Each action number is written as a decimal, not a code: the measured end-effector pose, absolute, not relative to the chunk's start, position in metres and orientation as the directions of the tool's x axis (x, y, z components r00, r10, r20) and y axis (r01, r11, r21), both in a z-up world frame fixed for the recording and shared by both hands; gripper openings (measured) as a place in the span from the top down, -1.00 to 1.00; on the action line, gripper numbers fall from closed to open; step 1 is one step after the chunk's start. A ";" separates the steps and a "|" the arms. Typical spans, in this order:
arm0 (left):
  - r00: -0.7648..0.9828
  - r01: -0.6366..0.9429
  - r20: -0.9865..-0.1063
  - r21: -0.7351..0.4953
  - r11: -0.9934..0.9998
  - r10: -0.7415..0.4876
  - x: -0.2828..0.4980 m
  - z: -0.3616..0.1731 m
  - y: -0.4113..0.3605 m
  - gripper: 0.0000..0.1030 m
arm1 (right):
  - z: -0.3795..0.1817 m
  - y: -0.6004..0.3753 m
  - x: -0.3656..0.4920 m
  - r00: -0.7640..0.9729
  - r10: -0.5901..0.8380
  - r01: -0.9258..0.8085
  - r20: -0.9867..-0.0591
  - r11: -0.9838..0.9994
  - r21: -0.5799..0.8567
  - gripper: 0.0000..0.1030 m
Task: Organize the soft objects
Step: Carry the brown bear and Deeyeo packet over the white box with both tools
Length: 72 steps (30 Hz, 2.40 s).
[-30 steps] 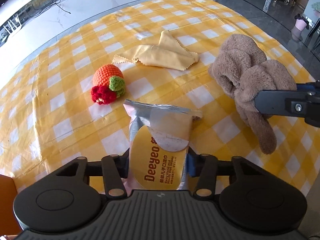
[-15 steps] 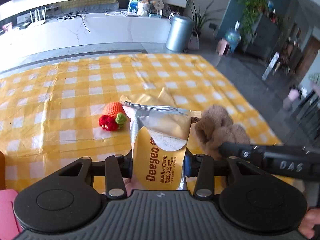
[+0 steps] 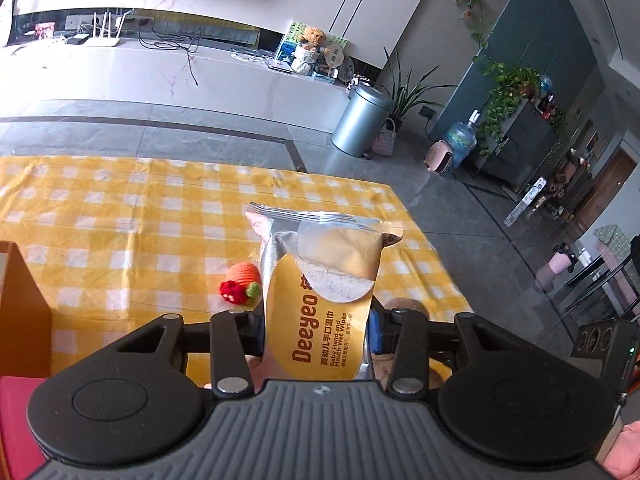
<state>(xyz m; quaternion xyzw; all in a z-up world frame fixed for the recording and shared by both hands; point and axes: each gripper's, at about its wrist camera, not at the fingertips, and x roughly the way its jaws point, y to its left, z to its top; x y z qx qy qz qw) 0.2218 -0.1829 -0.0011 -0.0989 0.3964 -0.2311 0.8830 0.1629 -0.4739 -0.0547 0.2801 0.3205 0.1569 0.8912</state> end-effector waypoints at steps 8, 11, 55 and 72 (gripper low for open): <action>0.619 0.346 -0.640 -0.297 0.890 -0.454 0.195 0.024 -0.135 0.04 | -0.046 -0.451 0.170 0.709 0.561 -0.204 -0.428 0.743 0.637 0.52; 0.660 0.314 -0.624 -0.277 0.908 -0.419 0.182 0.032 -0.108 0.04 | -0.032 -0.441 0.167 0.708 0.595 -0.270 -0.381 0.726 0.632 0.52; 0.750 0.182 -0.536 -0.397 0.900 -0.388 0.124 -0.017 0.040 0.04 | -0.049 -0.314 0.165 0.428 0.023 -0.775 -0.903 0.524 -0.354 -0.95; 0.729 0.152 -0.583 -0.372 0.916 -0.358 0.129 -0.021 0.040 0.03 | -0.136 -0.326 0.214 0.218 0.041 -0.824 -0.975 0.544 -0.162 -0.67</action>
